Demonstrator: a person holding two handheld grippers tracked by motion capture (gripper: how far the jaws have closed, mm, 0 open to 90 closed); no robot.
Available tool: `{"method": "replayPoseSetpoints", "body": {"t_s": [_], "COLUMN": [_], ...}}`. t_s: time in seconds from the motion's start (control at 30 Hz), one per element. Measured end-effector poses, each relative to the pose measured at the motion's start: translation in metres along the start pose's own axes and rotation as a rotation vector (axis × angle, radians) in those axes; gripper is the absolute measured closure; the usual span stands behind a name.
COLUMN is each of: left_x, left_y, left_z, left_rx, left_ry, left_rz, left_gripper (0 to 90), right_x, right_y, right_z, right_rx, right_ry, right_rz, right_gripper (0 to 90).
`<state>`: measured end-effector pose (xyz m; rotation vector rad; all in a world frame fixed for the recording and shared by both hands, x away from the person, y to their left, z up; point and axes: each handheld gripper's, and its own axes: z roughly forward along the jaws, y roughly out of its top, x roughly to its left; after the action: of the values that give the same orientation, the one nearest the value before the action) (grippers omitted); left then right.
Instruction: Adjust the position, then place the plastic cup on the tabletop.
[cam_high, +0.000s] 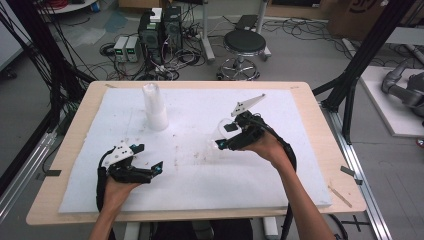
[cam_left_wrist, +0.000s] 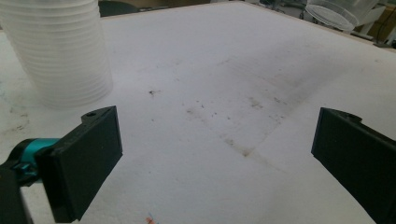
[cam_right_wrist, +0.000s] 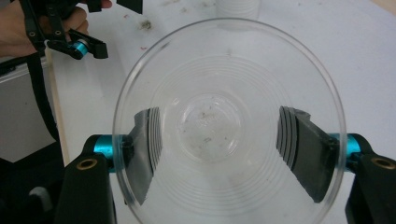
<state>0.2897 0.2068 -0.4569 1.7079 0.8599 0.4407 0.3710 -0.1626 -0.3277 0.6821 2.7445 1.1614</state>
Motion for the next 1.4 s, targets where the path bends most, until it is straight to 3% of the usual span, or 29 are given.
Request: {"method": "replayPoseSetpoints", "body": {"t_s": [0.5,0.77,1.17,1.4], "left_x": [0.001,0.002,0.002,0.002], "left_y": [-0.008,-0.008,-0.008,-0.008], "left_z": [0.003,0.002,0.002,0.002], "left_rx": [-0.013,-0.016,-0.02,-0.015], "left_ry": [-0.002,-0.003,-0.012,-0.013], "left_rz": [0.004,-0.002,0.0,0.001], "left_gripper": [1.7,1.7,1.7,1.7], "right_x": [-0.009,-0.009,-0.009,-0.011], "right_y": [0.015,0.016,0.016,0.015], "right_z": [0.013,0.015,0.018,0.028], "right_rx": [0.185,0.206,0.214,0.238], "right_ry": [-0.063,-0.063,-0.067,-0.081], "right_rz": [-0.009,0.011,0.004,-0.001], "right_gripper": [31.1,31.1,31.1,31.1]}}
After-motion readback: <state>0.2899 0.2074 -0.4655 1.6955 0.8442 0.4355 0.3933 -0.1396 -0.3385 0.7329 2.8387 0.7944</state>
